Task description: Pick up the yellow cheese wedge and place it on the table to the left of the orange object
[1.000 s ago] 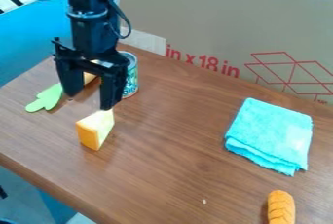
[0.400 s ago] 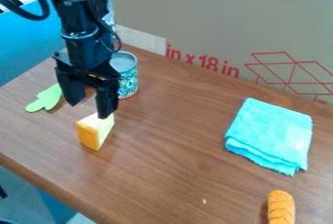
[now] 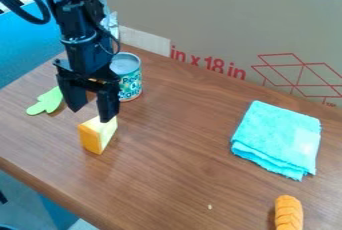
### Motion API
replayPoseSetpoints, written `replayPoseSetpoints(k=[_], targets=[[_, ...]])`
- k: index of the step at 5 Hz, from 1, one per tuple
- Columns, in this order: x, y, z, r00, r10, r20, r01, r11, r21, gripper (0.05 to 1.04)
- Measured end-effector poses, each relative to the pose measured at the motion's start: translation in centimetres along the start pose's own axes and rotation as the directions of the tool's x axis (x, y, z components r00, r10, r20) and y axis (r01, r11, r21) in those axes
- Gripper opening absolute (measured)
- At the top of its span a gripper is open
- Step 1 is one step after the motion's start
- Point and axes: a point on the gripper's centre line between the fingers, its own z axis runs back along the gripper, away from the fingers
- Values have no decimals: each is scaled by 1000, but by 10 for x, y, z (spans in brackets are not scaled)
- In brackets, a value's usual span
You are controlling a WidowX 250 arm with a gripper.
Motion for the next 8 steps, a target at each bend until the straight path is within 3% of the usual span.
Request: replayPoseSetpoints(k=[2, 3, 4, 5, 6, 7, 8], targets=[[3, -5, -18, 1000, 4, -26, -5, 999, -51, 1001], [4, -3, -34, 998, 11, -55, -14, 998, -60, 1001], [12, 3, -49, 993, 43, -114, -50, 997, -56, 941], [11, 4, -50, 993, 44, -113, -51, 997, -64, 646], [3, 0, -50, 993, 39, -112, -49, 995, -87, 466], [-6, -10, -29, 997, 36, -67, -43, 995, -94, 462], [-16, -33, 11, 999, 25, 27, -23, 998, -60, 462]])
